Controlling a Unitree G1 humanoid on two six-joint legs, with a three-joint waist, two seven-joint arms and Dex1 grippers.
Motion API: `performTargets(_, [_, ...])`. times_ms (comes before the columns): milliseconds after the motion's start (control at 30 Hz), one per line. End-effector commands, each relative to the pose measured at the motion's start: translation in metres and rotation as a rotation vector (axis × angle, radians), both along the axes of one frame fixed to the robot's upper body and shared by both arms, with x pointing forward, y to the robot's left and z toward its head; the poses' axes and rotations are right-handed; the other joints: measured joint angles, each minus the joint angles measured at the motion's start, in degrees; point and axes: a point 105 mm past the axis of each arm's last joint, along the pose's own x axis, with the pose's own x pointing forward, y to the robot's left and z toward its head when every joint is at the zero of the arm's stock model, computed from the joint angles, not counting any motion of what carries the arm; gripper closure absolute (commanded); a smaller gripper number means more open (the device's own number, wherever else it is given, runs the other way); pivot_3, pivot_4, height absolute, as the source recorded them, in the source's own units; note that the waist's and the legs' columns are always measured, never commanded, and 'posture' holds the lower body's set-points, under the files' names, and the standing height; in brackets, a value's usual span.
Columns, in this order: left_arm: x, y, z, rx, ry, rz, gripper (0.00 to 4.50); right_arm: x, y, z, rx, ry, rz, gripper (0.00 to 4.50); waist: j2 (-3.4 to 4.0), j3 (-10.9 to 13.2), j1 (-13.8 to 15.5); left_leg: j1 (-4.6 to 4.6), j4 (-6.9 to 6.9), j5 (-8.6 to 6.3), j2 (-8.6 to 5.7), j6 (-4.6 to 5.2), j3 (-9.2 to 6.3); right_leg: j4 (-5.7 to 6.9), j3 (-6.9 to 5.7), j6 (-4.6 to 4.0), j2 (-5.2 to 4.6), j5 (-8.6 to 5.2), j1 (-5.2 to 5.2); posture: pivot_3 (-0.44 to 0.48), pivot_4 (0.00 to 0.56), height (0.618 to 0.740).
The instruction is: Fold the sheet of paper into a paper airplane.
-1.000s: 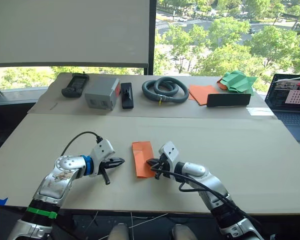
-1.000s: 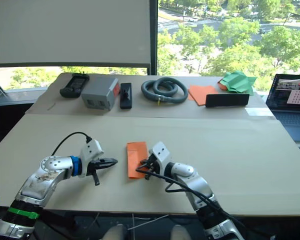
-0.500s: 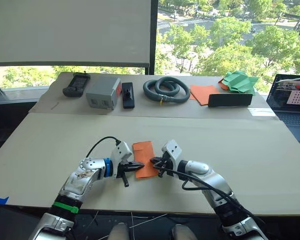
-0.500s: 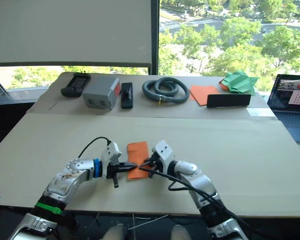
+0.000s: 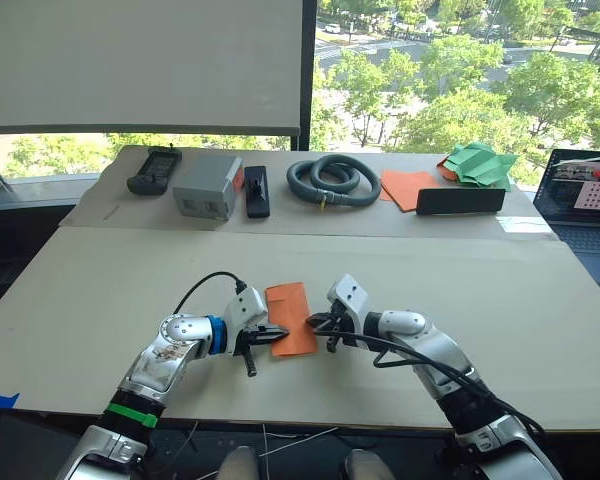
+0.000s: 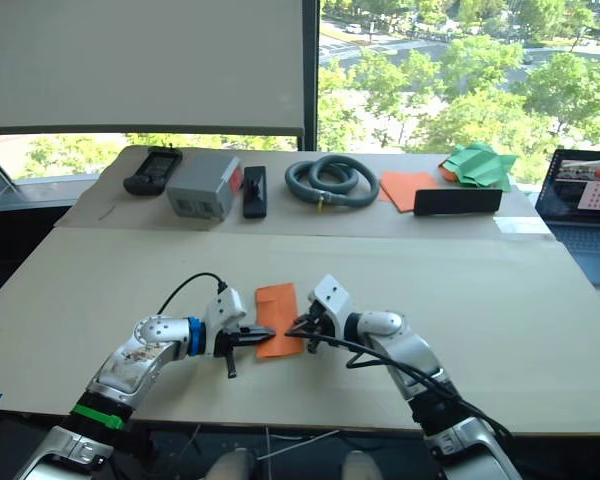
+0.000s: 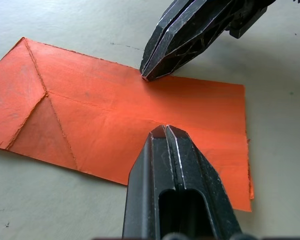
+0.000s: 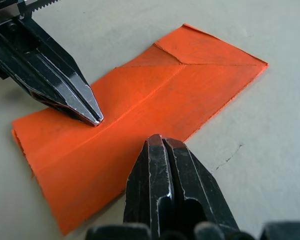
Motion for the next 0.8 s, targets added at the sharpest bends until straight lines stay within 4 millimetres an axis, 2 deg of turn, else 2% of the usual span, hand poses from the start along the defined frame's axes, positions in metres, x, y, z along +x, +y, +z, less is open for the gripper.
performTargets(33, [-0.011,0.004,-0.019,0.058,0.064,-0.007,4.50,0.008,0.001,-0.010,-0.043,0.007,-0.006,4.47,0.01,0.0,0.0,0.00,0.00,0.00,0.00,0.00,0.00,0.00,0.00,0.00,0.00,0.00,0.00,0.000,0.150,0.714])
performTargets(233, [-0.013,0.005,-0.017,0.060,0.063,-0.004,4.50,0.034,-0.002,-0.012,-0.072,-0.003,-0.079,4.47,0.04,0.0,-0.2,0.02,-0.02,0.00,0.01,0.00,-0.01,0.02,0.00,0.00,0.01,0.00,0.00,0.000,0.150,0.714])
performTargets(367, [-0.015,0.005,-0.017,0.066,0.064,-0.005,4.50,0.046,-0.001,-0.007,-0.070,-0.022,-0.084,4.47,0.05,0.0,-0.1,0.02,-0.01,0.00,0.01,0.00,0.00,0.02,0.00,-0.01,0.00,0.00,0.01,0.000,0.150,0.714])
performTargets(800, [-0.016,0.006,-0.018,0.077,0.059,0.000,4.50,0.067,0.014,-0.002,-0.069,-0.041,-0.083,4.47,0.10,0.0,-0.3,0.04,-0.02,0.00,0.01,0.00,0.00,0.12,0.01,-0.02,0.02,-0.01,-0.01,0.000,0.150,0.714])
